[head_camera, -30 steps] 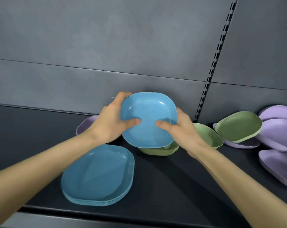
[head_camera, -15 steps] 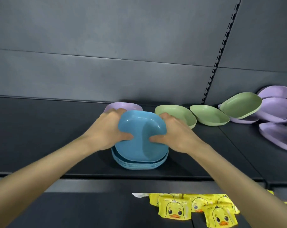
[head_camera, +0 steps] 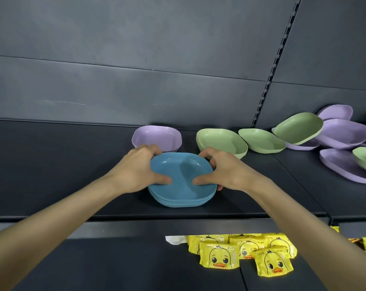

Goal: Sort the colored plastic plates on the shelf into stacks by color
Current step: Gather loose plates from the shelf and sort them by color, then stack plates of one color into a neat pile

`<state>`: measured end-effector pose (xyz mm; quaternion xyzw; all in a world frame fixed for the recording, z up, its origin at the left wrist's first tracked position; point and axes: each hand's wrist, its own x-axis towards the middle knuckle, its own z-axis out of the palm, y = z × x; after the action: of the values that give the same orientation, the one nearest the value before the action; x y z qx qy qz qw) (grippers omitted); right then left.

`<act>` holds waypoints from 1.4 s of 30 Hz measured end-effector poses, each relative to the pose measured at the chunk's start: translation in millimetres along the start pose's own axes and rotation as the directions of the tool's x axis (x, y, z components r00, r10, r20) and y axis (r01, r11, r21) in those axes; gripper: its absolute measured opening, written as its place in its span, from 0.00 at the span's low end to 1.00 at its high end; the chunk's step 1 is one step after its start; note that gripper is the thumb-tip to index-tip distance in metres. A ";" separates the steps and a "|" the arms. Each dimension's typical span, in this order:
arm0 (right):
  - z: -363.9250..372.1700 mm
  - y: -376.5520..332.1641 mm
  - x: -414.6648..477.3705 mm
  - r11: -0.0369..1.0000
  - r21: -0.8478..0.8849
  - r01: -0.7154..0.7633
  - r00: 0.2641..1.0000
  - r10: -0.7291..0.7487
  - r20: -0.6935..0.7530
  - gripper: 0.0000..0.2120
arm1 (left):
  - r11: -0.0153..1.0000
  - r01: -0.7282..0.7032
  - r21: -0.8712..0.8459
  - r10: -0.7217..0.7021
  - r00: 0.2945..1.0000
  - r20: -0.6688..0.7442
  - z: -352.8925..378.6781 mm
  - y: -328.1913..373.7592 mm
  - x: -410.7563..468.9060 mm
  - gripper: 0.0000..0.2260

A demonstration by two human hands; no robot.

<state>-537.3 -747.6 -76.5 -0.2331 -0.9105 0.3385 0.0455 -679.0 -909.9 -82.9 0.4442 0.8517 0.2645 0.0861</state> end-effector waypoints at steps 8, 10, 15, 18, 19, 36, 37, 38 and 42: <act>-8.7 -1.5 -2.5 0.977 -0.209 0.053 0.998 -0.055 -0.005 0.26 | 0.965 -0.099 0.244 0.090 0.995 0.046 -6.9 7.4 -0.3 0.27; -17.9 -2.3 -5.5 0.956 -0.288 0.050 0.998 -0.061 -0.028 0.28 | 0.942 -0.156 0.297 0.155 0.988 0.030 -12.2 16.6 -1.1 0.26; -61.0 -2.5 -26.8 0.938 -0.346 0.018 0.983 -0.080 -0.166 0.26 | 0.859 -0.323 0.396 0.340 0.940 0.029 -19.7 58.8 2.5 0.23; -92.4 3.3 -46.2 0.919 -0.395 -0.008 0.956 -0.108 -0.271 0.22 | 0.830 -0.386 0.403 0.412 0.911 0.024 -19.5 93.5 5.5 0.23; -103.0 6.6 -54.3 0.916 -0.401 -0.015 0.947 -0.116 -0.301 0.22 | 0.821 -0.402 0.405 0.432 0.902 0.020 -18.4 106.2 6.8 0.23; -245.3 167.8 -266.3 0.838 -0.525 -0.150 0.842 -0.171 -0.512 0.18 | 0.789 -0.519 0.329 0.581 0.805 -0.121 118.7 346.5 -41.0 0.22; -251.2 179.0 -275.7 0.839 -0.522 -0.155 0.845 -0.162 -0.510 0.18 | 0.786 -0.525 0.327 0.584 0.804 -0.111 128.3 359.2 -43.3 0.22; -256.6 189.0 -284.4 0.842 -0.514 -0.163 0.849 -0.146 -0.508 0.17 | 0.785 -0.531 0.320 0.586 0.804 -0.104 136.6 371.3 -44.7 0.22; -282.4 228.6 -307.1 0.859 -0.484 -0.164 0.855 -0.121 -0.504 0.17 | 0.768 -0.567 0.299 0.615 0.782 -0.099 162.8 417.2 -35.4 0.20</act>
<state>-106.8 -568.0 17.2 -0.3296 -0.9178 0.0101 0.2212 -299.2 -683.3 -3.9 0.6701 0.6981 0.2088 -0.1413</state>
